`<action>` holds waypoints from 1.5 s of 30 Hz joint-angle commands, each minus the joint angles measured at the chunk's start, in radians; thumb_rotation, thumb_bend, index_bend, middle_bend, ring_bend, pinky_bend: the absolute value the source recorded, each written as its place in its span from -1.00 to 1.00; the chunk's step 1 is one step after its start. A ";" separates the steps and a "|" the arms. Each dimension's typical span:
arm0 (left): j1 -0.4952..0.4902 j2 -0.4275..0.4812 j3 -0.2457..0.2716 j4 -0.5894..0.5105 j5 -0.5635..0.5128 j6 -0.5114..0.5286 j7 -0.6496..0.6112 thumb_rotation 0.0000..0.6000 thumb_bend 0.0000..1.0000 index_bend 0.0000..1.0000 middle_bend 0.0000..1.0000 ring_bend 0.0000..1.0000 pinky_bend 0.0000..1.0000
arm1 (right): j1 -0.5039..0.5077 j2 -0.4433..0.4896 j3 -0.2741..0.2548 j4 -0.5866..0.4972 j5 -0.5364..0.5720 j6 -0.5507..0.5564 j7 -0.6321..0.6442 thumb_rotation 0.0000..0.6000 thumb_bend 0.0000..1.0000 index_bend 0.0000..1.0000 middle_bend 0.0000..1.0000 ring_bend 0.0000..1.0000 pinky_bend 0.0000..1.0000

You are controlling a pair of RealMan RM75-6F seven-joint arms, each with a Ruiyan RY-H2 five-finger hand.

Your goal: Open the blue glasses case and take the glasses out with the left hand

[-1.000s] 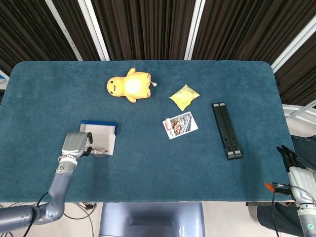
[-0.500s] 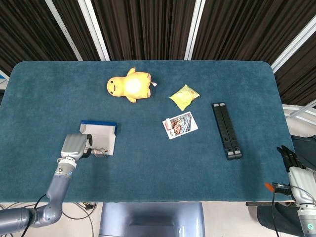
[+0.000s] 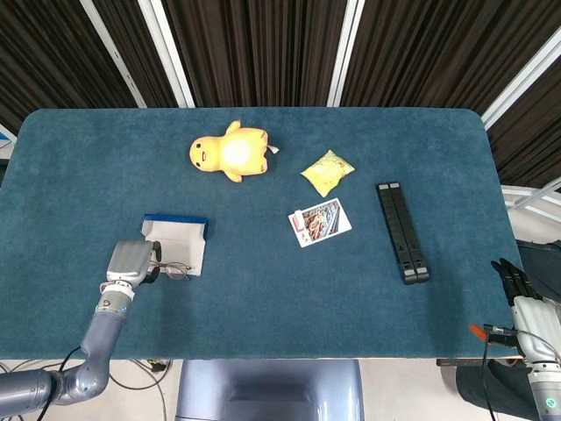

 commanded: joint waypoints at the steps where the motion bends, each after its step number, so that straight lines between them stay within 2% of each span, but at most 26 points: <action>1: -0.001 -0.003 0.000 0.004 -0.003 -0.002 0.002 1.00 -0.30 0.06 1.00 0.82 0.94 | 0.000 0.000 0.000 0.000 0.000 0.000 0.000 1.00 -0.69 -1.00 -1.00 -1.00 -0.60; 10: -0.009 -0.018 -0.003 0.018 -0.006 -0.018 0.005 1.00 -0.29 0.09 1.00 0.82 0.94 | 0.000 0.001 0.000 0.000 0.000 0.000 0.001 1.00 -0.69 -1.00 -1.00 -1.00 -0.60; 17: -0.009 -0.030 0.002 0.026 -0.012 -0.023 0.010 1.00 -0.07 0.21 1.00 0.83 0.94 | 0.000 0.001 0.000 0.000 -0.001 0.000 0.001 1.00 -0.69 -1.00 -1.00 -1.00 -0.60; 21: -0.009 -0.029 -0.001 0.023 -0.014 -0.021 0.010 1.00 -0.02 0.23 1.00 0.83 0.95 | -0.001 0.001 0.000 0.000 -0.002 0.001 0.002 1.00 -0.69 -1.00 -1.00 -1.00 -0.60; 32: -0.034 -0.025 -0.047 -0.068 0.014 -0.009 -0.001 1.00 -0.01 0.23 1.00 0.83 0.95 | 0.000 0.001 0.000 -0.001 -0.001 0.000 0.001 1.00 -0.69 -1.00 -1.00 -1.00 -0.60; 37: -0.081 -0.077 -0.083 -0.077 0.002 -0.013 0.031 1.00 -0.01 0.23 1.00 0.83 0.95 | 0.000 0.001 -0.001 -0.001 -0.001 -0.001 0.002 1.00 -0.69 -1.00 -1.00 -1.00 -0.60; 45: -0.180 -0.238 -0.150 0.012 -0.076 -0.012 0.095 1.00 -0.02 0.20 1.00 0.83 0.95 | 0.001 0.003 0.000 -0.002 0.002 -0.004 0.006 1.00 -0.69 -1.00 -1.00 -1.00 -0.60</action>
